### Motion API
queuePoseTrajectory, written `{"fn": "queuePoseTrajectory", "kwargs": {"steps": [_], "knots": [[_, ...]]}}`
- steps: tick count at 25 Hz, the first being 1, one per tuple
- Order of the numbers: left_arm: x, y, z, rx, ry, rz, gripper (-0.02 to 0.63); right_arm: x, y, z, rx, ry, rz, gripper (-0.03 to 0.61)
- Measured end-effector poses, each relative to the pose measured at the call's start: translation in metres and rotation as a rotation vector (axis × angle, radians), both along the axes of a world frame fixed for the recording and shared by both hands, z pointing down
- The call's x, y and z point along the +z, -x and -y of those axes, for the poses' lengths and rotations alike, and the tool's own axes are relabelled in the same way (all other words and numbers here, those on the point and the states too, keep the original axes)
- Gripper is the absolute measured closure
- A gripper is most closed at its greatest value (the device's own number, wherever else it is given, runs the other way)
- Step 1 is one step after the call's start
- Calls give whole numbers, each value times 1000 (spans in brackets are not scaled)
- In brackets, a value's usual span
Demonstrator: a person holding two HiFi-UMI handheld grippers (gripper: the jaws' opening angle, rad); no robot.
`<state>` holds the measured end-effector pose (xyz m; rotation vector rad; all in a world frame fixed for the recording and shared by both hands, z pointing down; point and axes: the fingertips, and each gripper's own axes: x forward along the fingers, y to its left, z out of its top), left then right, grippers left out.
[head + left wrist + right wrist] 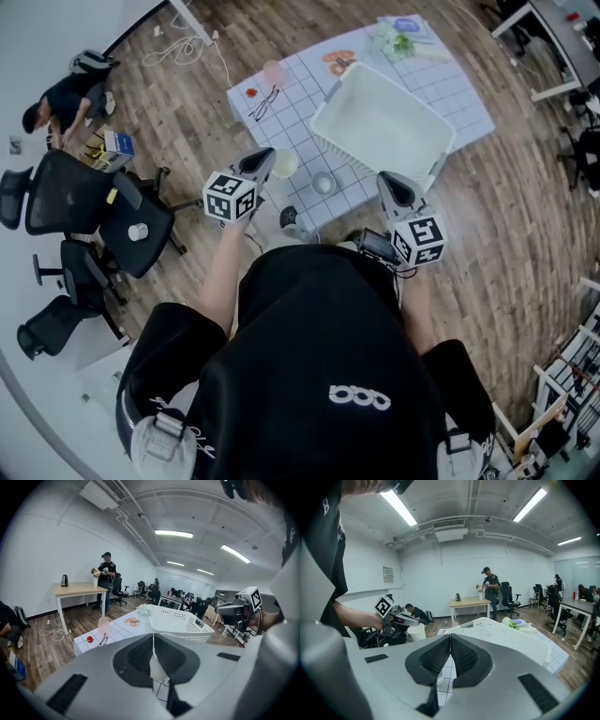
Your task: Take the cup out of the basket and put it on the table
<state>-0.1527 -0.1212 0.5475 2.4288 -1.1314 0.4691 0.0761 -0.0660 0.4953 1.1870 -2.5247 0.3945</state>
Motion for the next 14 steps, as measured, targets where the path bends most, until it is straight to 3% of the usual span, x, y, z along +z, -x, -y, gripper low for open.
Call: {"fn": "queuePoseTrajectory", "kwargs": {"steps": [14], "knots": [[1, -4, 0, 7, 6, 0, 597, 0, -5, 1, 5, 4, -4, 554]]}}
